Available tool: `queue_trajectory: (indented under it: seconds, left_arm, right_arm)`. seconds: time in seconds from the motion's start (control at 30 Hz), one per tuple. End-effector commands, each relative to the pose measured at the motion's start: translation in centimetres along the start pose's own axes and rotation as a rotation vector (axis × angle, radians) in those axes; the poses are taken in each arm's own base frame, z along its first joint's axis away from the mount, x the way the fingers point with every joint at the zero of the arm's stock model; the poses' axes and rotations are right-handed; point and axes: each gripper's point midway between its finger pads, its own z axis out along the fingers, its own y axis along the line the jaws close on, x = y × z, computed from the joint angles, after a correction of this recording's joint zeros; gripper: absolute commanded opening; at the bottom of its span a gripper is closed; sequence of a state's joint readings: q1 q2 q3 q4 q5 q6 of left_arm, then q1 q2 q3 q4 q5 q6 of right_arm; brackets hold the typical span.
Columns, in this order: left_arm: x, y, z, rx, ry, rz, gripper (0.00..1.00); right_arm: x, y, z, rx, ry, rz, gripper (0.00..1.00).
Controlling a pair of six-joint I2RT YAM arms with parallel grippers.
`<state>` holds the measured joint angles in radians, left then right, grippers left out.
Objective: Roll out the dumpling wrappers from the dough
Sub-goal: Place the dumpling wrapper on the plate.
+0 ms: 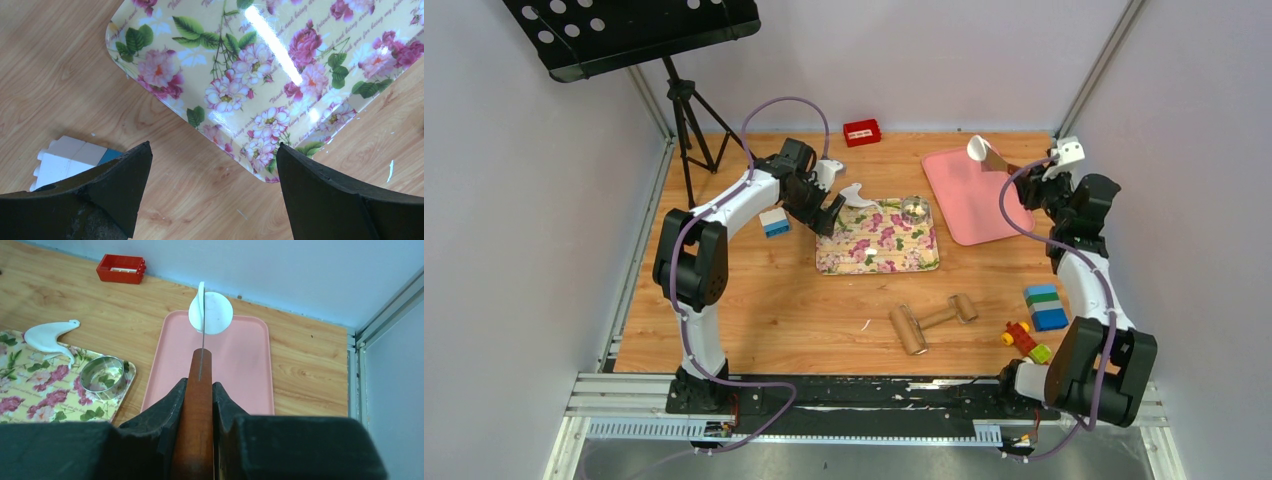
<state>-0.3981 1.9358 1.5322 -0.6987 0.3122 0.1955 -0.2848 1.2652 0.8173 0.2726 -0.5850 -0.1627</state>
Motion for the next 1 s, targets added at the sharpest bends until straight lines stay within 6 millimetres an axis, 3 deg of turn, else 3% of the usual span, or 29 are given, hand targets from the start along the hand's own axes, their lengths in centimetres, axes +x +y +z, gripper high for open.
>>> queue_trajectory:
  seconds: [0.0, 0.13, 0.23, 0.47, 0.7, 0.8, 0.97]
  left_arm:
    - [-0.4, -0.4, -0.1, 0.007, -0.013, -0.003, 1.0]
    - [-0.3, -0.4, 0.0, 0.009, -0.011, -0.004, 1.0]
    - [-0.4, -0.4, 0.0, 0.009, -0.01, -0.005, 1.0]
    - [-0.3, -0.3, 0.2, 0.006, -0.006, -0.006, 1.0]
    - [-0.3, -0.4, 0.1, 0.007, -0.006, -0.003, 1.0]
    - [-0.3, -0.5, 0.2, 0.009, -0.007, -0.003, 1.0]
    - [-0.3, -0.4, 0.2, 0.009, -0.008, -0.002, 1.0]
  right_arm:
    - [1.8, -0.5, 0.6, 0.004, 0.03, 0.001, 0.0]
    - [7.0, 0.1, 0.8, -0.003, 0.137, 0.005, 0.0]
    - [8.0, 0.0, 0.7, 0.004, 0.167, -0.004, 0.0]
    - [1.0, -0.9, 0.1, 0.052, 0.041, -0.073, 0.0]
    - [-2.9, -0.9, -0.8, 0.072, -0.046, -0.116, 0.0]
    - [-1.3, -0.9, -0.7, 0.079, -0.029, -0.116, 0.0]
    - [6.7, -0.2, 0.2, 0.034, 0.143, -0.021, 0.0]
